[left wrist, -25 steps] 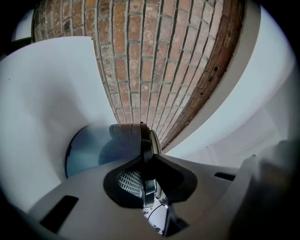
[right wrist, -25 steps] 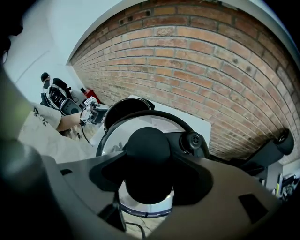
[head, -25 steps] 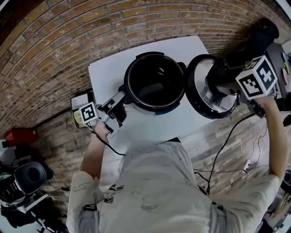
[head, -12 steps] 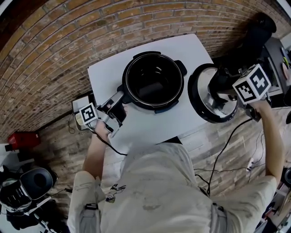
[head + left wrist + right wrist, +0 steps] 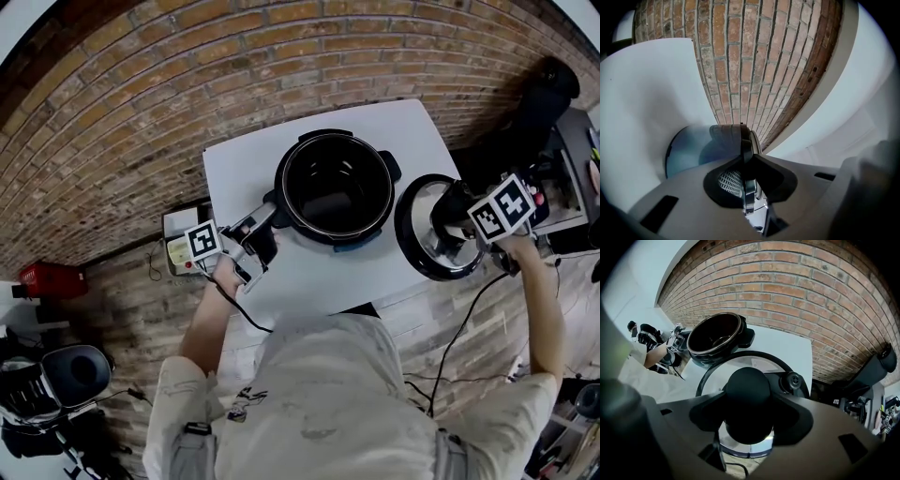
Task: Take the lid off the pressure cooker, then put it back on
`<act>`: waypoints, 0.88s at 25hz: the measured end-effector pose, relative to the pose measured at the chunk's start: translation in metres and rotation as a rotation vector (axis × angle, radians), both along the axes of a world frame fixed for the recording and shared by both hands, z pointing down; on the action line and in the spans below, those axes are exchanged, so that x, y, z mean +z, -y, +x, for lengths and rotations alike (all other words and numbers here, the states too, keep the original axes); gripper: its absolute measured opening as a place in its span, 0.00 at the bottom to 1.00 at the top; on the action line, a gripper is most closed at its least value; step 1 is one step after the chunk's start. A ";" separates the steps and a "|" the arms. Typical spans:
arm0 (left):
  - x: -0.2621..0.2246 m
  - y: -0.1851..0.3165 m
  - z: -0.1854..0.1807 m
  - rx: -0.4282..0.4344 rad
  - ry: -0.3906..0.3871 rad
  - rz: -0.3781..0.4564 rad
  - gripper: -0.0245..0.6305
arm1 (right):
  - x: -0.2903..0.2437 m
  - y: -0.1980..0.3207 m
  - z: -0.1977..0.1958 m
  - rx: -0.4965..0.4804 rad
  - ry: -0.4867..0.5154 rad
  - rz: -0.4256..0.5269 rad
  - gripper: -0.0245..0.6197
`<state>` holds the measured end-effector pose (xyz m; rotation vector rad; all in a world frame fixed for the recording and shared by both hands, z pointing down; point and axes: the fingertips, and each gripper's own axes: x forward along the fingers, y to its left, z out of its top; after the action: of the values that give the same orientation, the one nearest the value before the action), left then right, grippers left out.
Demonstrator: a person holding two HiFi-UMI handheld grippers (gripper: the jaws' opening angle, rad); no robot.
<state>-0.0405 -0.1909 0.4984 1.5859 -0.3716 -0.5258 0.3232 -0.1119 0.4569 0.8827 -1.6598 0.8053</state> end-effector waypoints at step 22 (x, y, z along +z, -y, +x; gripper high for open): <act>0.000 0.000 0.000 -0.020 -0.028 -0.014 0.14 | 0.110 0.001 -0.002 0.019 -0.078 -0.022 0.49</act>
<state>-0.0403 -0.1914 0.4979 1.5610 -0.3696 -0.5593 0.3208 -0.1134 0.5672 0.9045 -1.5735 0.7909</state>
